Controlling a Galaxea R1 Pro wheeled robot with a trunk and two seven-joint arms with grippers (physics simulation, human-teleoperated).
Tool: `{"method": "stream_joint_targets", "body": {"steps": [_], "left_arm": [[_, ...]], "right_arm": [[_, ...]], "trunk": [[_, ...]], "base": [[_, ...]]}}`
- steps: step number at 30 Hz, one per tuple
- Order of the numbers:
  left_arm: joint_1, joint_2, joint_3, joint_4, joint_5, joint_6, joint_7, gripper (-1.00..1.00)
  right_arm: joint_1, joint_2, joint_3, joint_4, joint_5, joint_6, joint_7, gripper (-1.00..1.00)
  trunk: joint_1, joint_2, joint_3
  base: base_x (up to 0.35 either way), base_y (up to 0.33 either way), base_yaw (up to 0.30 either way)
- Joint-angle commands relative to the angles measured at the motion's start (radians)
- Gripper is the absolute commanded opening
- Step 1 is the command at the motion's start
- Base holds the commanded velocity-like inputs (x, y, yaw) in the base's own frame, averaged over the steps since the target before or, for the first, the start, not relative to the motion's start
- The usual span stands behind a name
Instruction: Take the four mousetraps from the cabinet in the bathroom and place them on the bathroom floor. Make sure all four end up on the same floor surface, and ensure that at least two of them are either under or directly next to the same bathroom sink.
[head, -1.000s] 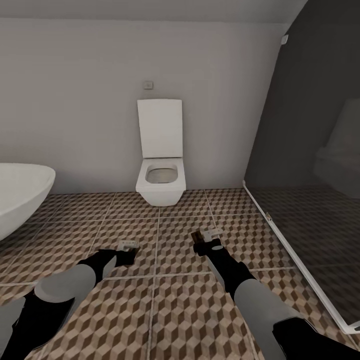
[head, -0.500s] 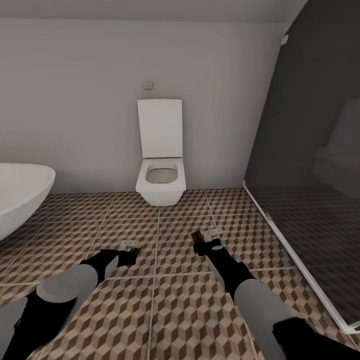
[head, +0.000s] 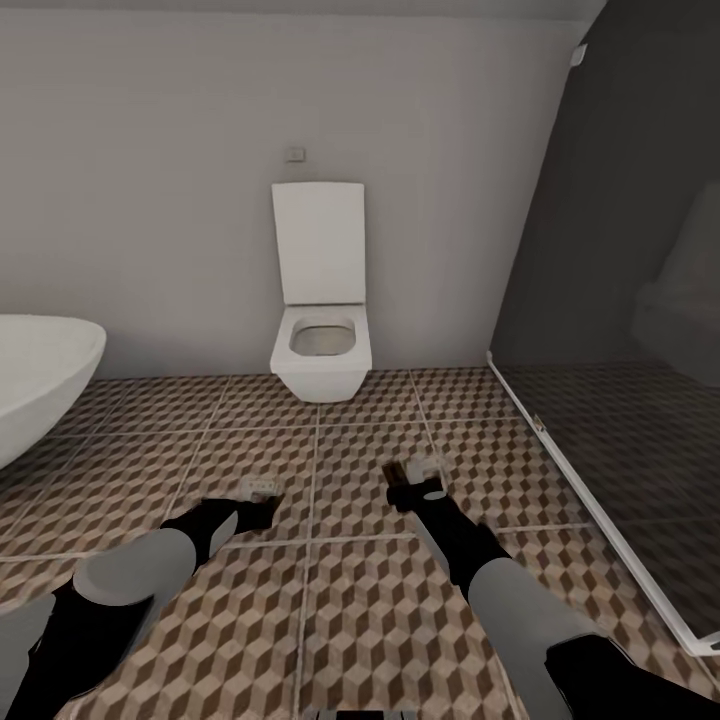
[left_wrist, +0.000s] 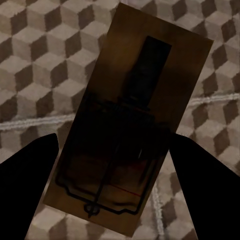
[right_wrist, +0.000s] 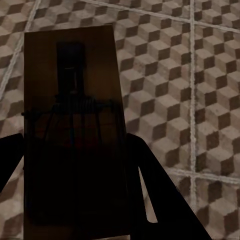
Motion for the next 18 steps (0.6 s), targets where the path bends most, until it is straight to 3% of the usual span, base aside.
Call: {"method": "stream_joint_targets", "body": {"steps": [1,8,18], "left_arm": [[0.0,0.0,-0.008,0.002,0.011,0.006,-0.006,-1.0],[0.0,0.0,-0.008,0.003,0.011,0.006,-0.006,-1.0],[0.0,0.001,-0.008,0.004,0.011,0.006,-0.005,-1.0]], "right_arm": [[0.0,0.0,0.004,-0.001,0.005,0.007,-0.007,-1.0],[0.0,0.0,0.004,-0.001,0.004,0.008,-0.005,-1.0],[0.0,0.0,0.001,-0.004,0.003,0.031,0.066,-1.0]], "trunk": [[0.0,-0.001,-0.005],[0.003,-0.002,-0.032],[0.008,-0.005,-0.071]], "base": [[0.0,0.0,0.0],[0.0,0.0,0.0],[0.0,0.0,0.0]]}}
